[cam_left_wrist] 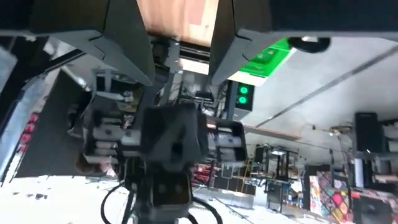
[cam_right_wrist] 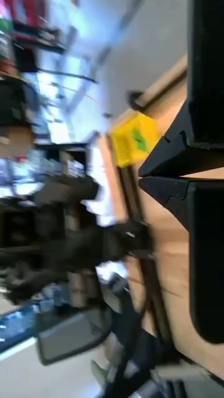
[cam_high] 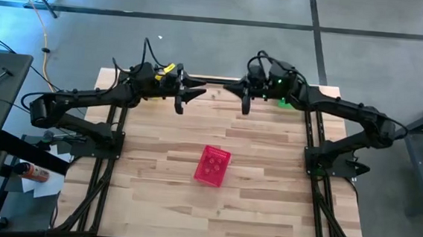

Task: Sort Halloween decoration
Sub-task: Put the white skull toy into the green bin

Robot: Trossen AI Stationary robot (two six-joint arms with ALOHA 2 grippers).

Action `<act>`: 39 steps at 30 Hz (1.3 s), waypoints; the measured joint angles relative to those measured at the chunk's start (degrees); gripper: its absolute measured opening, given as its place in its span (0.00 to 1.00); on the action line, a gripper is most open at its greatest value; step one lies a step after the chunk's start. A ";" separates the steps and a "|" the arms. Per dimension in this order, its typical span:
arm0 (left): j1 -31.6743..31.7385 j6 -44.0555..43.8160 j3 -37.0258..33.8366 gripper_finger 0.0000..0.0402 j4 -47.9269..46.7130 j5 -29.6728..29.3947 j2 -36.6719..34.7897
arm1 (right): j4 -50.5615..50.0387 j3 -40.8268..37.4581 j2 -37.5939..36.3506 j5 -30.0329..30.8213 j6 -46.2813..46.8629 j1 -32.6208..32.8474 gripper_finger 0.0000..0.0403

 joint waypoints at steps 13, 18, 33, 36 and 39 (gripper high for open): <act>2.08 0.87 0.00 0.36 -0.26 -1.70 -0.33 | 9.66 0.09 -0.70 -8.39 4.87 -6.94 0.00; 3.75 0.82 0.00 0.36 -0.26 -1.65 -0.33 | 6.96 0.09 -0.71 -8.37 5.24 -6.94 0.00; 5.75 -2.70 0.00 0.36 -0.25 -1.19 -0.33 | -23.82 3.30 4.63 3.82 10.33 -10.59 0.30; 5.73 -4.18 0.00 0.36 -0.21 -1.15 -0.33 | -34.51 7.75 11.02 9.64 10.37 -11.48 0.42; 5.73 -5.65 0.00 0.36 -0.22 -1.08 -0.33 | -43.33 12.26 18.77 12.21 9.99 -11.97 0.51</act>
